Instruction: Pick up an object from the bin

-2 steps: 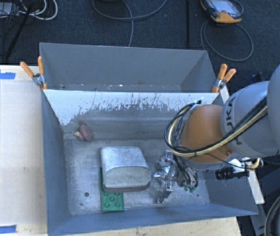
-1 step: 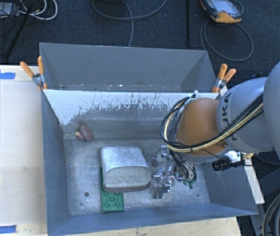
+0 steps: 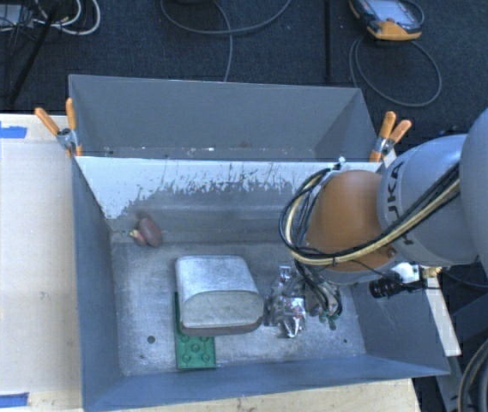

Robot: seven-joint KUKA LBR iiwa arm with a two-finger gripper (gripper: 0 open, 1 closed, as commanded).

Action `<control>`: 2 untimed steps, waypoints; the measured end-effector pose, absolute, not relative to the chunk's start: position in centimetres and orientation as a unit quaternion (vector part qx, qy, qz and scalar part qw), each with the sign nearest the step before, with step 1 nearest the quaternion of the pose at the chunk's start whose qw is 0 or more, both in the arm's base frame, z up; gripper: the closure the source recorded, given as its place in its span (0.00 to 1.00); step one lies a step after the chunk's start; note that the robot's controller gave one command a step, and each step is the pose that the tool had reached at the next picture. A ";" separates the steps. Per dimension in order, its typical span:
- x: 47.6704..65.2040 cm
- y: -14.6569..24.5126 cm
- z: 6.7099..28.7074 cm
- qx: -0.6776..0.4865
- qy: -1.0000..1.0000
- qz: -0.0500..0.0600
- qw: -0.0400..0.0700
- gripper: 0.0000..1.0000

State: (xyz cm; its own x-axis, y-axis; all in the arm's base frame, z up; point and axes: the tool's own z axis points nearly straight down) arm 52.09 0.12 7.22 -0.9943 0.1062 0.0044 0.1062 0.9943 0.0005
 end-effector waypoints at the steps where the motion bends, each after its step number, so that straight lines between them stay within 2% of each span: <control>1: 52.2 0.1 7.1 -0.053 -0.999 0.000 -0.001 0.00; 2: 49.4 -4.1 7.1 -0.023 -1.000 0.000 -0.001 0.00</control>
Offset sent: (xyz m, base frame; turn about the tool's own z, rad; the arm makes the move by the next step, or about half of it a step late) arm 0.0000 0.0000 0.0000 0.0000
